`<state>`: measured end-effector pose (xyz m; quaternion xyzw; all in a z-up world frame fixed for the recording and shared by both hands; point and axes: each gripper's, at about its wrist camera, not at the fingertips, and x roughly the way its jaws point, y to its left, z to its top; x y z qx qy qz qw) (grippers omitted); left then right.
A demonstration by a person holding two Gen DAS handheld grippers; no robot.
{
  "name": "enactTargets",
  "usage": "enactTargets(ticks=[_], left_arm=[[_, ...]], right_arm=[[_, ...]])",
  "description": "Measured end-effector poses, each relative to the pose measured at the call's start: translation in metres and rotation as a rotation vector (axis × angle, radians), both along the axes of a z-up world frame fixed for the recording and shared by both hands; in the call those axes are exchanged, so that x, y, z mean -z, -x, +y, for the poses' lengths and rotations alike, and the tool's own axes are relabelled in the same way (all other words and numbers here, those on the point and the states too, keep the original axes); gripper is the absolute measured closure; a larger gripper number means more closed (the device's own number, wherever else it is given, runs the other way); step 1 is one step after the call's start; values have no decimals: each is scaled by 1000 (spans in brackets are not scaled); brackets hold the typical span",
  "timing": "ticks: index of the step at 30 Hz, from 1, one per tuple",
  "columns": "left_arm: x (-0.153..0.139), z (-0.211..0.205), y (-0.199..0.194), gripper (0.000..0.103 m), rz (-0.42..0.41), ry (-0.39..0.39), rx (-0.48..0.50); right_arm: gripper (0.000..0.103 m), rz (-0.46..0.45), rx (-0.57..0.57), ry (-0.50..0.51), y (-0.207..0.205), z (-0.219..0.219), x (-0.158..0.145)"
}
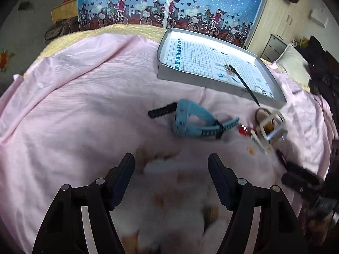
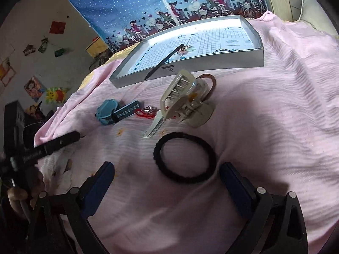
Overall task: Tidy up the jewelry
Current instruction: 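Grasp the blue watch with the left tool while the right tool grasps the black hair tie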
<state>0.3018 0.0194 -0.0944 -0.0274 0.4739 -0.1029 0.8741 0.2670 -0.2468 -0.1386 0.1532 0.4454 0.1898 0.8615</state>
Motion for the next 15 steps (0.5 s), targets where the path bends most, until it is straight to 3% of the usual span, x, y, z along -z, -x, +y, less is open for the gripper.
enactTargets(ticks=[3,7,11,14,15], left_arm=[[4,2,-20,37,14,9,-39],[12,10,-39,37,5,55,-92],[14,13,-46,38,-18,103,-89],[14,10,-49,38,-33,117,-62],[14,9,-50,38,-34,117,-52]], right_arm=[[20,-9,51,22,0,-2,4],[30,-32,104,4,-3,-5,5],[43,-41,117,-22,-7,-5,7],[44,-51,112,-14,-9,0,8],[49,-55,112,-13,-10,1,8]])
